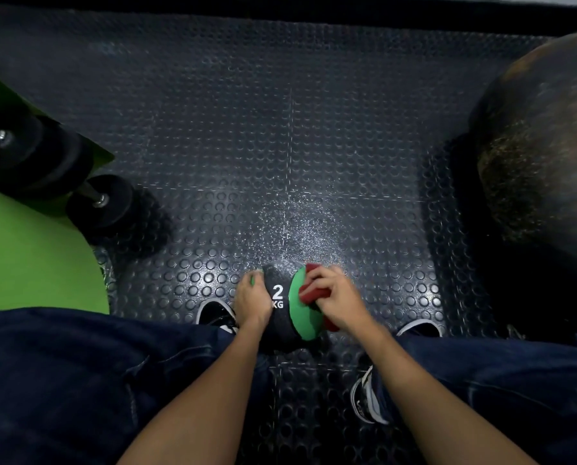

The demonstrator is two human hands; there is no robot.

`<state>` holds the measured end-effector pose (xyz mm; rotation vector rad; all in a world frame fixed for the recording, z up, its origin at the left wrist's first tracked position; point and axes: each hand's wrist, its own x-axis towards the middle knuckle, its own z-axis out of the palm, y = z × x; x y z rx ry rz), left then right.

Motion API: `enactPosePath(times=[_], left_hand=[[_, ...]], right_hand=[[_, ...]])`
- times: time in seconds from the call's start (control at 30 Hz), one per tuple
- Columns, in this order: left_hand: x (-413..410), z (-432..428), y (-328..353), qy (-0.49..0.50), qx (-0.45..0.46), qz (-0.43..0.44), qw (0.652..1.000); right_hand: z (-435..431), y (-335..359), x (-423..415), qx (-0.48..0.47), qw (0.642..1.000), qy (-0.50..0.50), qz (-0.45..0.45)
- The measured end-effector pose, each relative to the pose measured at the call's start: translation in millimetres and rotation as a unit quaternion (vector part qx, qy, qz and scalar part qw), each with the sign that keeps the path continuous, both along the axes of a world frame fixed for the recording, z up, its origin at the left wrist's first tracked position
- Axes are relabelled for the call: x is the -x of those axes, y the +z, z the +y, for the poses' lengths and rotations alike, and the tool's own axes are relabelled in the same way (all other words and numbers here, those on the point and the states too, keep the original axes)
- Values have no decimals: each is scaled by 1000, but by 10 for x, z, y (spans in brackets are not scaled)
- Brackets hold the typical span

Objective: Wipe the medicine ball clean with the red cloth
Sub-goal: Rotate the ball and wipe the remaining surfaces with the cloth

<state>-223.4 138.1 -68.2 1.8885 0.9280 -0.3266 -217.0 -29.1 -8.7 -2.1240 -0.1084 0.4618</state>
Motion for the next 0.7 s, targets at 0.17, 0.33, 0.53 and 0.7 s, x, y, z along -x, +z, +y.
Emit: enactPosePath(times=[0.17, 0.33, 0.53, 0.7], left_hand=[[71, 12, 38, 46, 99, -27, 994], [166, -181, 122, 17, 14, 21, 1000], [290, -361, 144, -93, -57, 53, 993], [366, -305, 90, -79, -38, 22, 996]], right_hand=[[-335, 189, -63, -55, 974, -215, 54], [-432, 183, -156, -16, 983, -183, 24], [-269, -25, -298, 53, 988, -119, 83], [-196, -81, -505, 82, 988, -29, 126]])
